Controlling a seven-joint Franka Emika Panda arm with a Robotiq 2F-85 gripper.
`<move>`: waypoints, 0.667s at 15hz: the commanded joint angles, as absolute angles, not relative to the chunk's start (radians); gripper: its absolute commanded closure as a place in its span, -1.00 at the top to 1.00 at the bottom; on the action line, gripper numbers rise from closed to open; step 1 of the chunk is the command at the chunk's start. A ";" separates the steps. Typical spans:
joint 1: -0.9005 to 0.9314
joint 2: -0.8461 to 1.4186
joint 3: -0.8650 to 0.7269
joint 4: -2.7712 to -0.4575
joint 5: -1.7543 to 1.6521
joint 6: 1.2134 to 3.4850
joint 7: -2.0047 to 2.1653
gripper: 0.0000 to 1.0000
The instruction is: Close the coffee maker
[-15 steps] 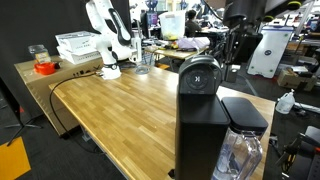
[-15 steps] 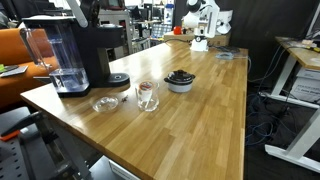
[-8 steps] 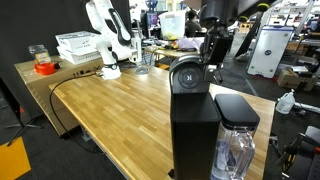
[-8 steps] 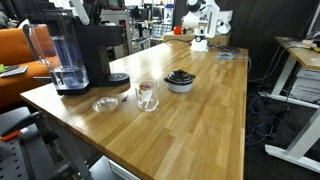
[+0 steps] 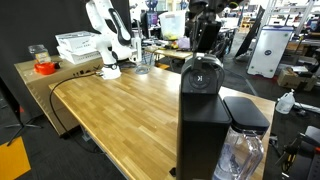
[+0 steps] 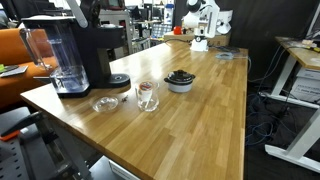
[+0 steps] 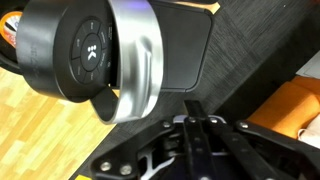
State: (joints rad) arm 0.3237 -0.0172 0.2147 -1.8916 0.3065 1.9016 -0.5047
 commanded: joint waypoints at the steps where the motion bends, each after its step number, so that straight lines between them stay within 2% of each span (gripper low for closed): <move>1: 0.305 -0.008 0.236 -1.864 0.282 1.882 -0.500 -1.00; 10: 0.300 -0.024 0.235 -1.888 0.268 1.894 -0.484 -1.00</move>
